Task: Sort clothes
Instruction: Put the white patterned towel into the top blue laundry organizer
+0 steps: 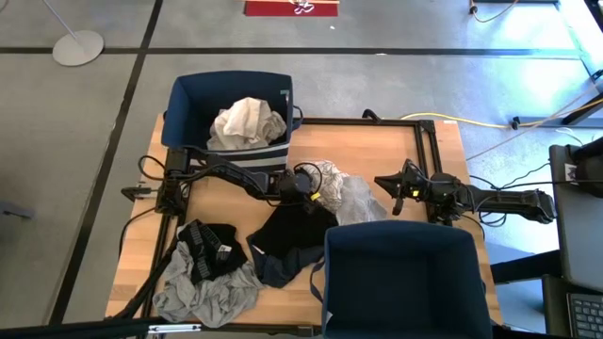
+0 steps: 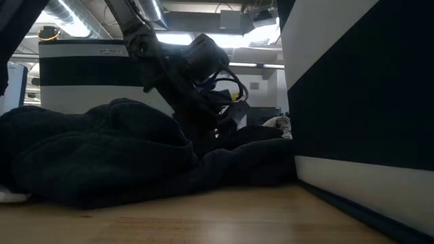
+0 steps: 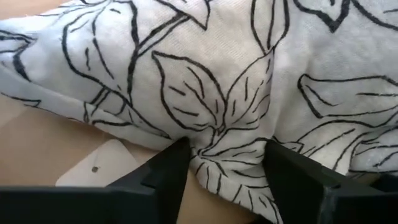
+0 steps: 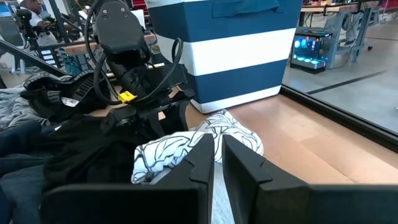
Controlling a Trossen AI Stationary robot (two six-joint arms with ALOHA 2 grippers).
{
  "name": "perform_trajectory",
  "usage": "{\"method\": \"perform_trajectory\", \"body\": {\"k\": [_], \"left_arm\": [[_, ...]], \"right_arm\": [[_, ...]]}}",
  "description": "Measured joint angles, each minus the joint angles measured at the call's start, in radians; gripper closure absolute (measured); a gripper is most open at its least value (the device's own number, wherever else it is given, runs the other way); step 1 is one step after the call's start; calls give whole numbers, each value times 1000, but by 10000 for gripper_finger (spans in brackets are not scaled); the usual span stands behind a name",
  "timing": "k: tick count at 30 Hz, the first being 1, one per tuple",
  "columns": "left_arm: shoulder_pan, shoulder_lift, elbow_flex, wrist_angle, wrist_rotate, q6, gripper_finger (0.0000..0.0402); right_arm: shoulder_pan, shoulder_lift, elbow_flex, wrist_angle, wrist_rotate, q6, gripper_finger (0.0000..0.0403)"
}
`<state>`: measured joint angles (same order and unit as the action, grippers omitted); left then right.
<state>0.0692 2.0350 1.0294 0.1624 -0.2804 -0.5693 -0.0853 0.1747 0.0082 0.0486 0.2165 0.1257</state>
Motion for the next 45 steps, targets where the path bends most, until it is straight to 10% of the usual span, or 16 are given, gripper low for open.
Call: {"method": "perform_trajectory", "body": {"k": [16,45], "left_arm": [[-2,1,-4,16,7,148,390],[-113,-297,-8,-118,-199,382,394]], "right_arm": [[0,0,0,0,0,0,368],[0,0,0,0,0,0,368]]}}
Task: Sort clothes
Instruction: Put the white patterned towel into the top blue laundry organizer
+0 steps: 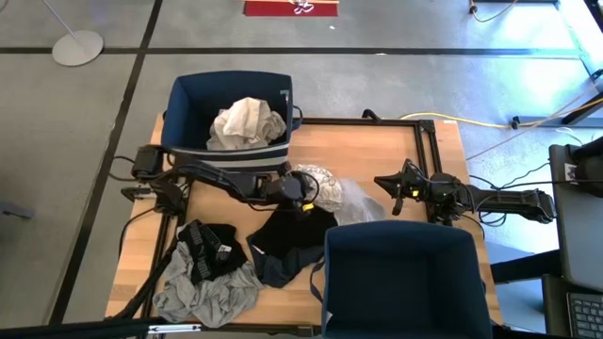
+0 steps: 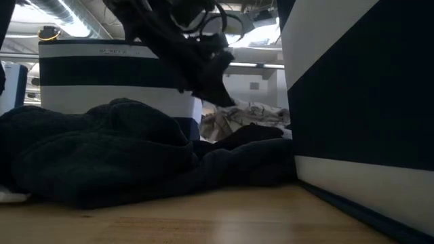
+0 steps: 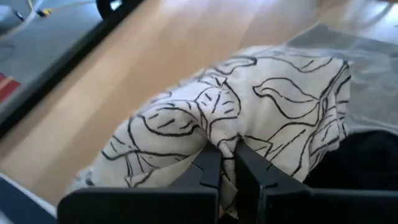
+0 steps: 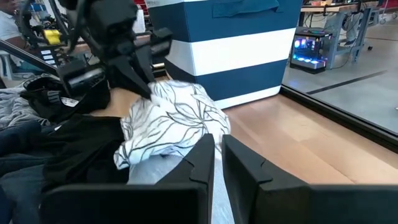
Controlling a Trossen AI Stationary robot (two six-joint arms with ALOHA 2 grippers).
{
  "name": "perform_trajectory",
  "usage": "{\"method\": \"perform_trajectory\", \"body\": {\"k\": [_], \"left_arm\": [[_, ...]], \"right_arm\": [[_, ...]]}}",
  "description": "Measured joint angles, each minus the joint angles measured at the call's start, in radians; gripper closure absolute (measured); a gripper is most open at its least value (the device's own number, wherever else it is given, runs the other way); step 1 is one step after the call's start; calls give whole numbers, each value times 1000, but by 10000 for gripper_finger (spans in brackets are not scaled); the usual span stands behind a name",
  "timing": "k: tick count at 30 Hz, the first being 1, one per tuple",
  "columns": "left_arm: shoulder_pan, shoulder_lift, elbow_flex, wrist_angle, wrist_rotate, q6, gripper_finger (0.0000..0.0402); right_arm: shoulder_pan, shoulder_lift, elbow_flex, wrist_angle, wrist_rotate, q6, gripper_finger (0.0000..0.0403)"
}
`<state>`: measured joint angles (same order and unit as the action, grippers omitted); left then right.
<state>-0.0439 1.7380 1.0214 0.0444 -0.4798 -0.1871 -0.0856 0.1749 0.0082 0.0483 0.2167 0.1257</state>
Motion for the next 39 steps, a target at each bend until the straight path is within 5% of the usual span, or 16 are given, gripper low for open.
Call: {"method": "perform_trajectory", "body": {"k": [10,24,39], "left_arm": [[-69,-95,1,-73,-82,59,392],[-178,-257,2,-327,-347,9,393],[-274,-444,2,-349,-423,91,389]], "right_arm": [[0,0,0,-1,0,0,368],[0,0,0,0,0,0,368],[0,0,0,1,0,0,368]]}}
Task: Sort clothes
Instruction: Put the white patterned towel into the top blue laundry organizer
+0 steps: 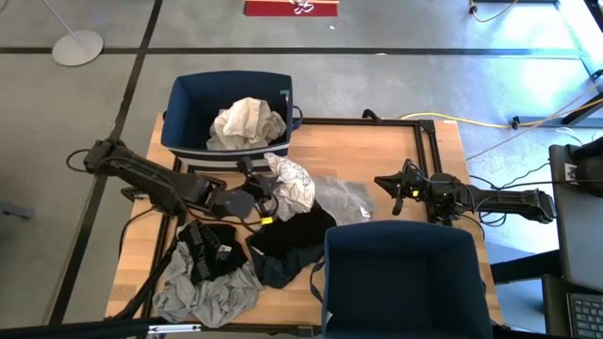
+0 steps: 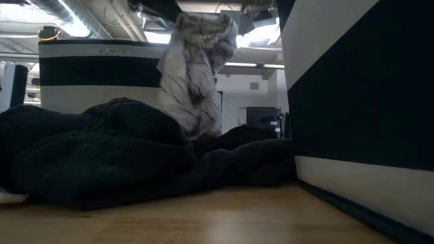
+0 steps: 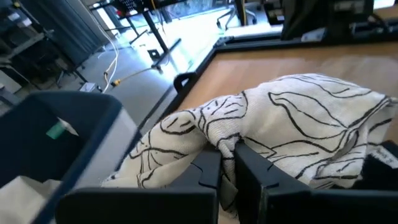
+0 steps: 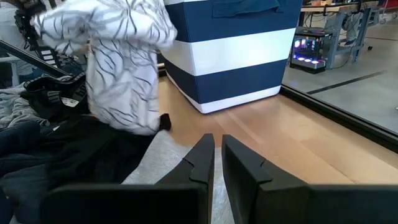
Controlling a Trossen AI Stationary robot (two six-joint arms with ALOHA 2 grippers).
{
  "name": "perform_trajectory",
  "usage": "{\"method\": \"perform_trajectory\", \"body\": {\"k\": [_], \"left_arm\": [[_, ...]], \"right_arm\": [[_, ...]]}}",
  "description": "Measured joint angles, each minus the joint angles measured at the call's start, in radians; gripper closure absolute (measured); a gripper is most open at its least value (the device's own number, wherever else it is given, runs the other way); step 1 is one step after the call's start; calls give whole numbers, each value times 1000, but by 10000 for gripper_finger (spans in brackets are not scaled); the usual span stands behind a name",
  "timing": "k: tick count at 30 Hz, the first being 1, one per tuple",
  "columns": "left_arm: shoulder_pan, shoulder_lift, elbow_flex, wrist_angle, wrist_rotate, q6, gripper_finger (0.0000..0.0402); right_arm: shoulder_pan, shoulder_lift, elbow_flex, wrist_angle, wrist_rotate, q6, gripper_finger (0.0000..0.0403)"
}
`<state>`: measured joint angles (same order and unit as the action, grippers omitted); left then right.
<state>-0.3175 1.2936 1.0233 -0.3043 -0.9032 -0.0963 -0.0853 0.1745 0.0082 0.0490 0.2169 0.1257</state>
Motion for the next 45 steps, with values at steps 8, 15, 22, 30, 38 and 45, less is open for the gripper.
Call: {"method": "perform_trajectory", "body": {"k": [8,15,22,30,38,45], "left_arm": [[-5,-92,1,13,-29,57,392],[-4,-163,1,124,-38,174,392],[-2,-227,1,242,-38,321,389],[41,-301,1,400,-38,488,387],[127,-364,2,511,-37,655,386],[233,-405,2,599,-34,763,385]], "right_arm": [[0,0,0,0,0,0,368],[0,0,0,1,0,0,368],[0,0,0,1,0,0,368],[0,0,0,1,0,0,368],[0,0,0,2,0,0,368],[0,0,0,2,0,0,368]]}}
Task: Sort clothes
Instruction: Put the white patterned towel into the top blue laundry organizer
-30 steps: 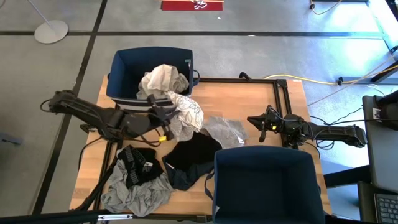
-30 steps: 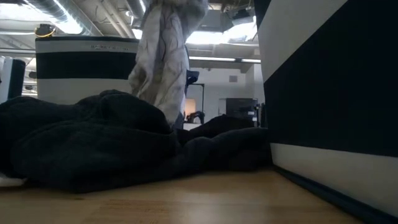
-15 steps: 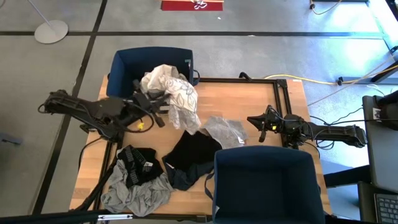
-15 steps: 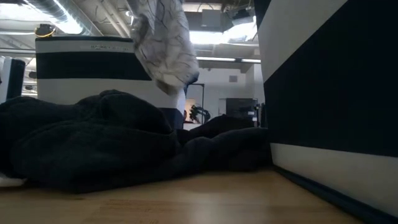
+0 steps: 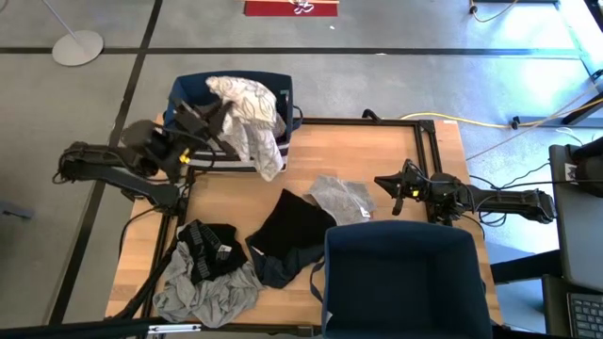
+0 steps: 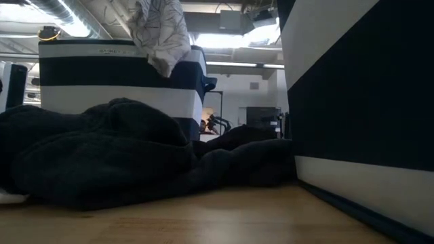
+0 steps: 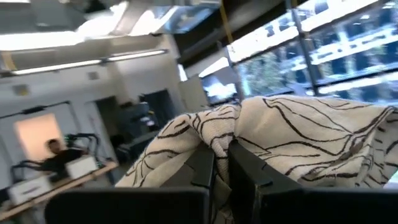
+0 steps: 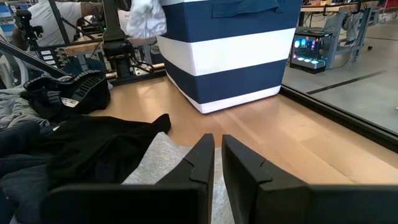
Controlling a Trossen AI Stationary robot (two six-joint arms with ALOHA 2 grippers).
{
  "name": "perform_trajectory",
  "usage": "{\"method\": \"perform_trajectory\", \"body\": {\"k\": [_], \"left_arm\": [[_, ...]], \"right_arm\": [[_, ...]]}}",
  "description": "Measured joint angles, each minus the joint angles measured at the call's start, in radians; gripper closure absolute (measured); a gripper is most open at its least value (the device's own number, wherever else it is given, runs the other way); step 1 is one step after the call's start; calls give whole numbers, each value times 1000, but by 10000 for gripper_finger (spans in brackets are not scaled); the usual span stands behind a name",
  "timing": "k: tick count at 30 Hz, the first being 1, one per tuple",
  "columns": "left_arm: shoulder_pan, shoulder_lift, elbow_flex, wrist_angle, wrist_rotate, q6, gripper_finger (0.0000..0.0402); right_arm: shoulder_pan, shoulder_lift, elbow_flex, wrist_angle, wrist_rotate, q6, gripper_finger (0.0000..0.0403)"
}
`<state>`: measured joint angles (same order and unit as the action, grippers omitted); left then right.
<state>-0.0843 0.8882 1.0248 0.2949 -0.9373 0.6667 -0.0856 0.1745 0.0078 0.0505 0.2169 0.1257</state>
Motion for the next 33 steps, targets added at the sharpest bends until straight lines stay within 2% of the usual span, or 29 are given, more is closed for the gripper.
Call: {"method": "perform_trajectory", "body": {"k": [8,15,18,25,33], "left_arm": [[168,-6,0,44,26,68,385],[311,-6,0,-4,30,37,385],[358,-6,0,-83,37,-13,385],[459,4,0,-372,78,-237,385],[535,27,0,-572,112,-401,385]], "right_arm": [[0,0,0,0,0,0,368],[0,0,0,0,0,0,368],[0,0,0,0,0,0,368],[0,0,0,0,0,0,368],[0,0,0,0,0,0,368]]}}
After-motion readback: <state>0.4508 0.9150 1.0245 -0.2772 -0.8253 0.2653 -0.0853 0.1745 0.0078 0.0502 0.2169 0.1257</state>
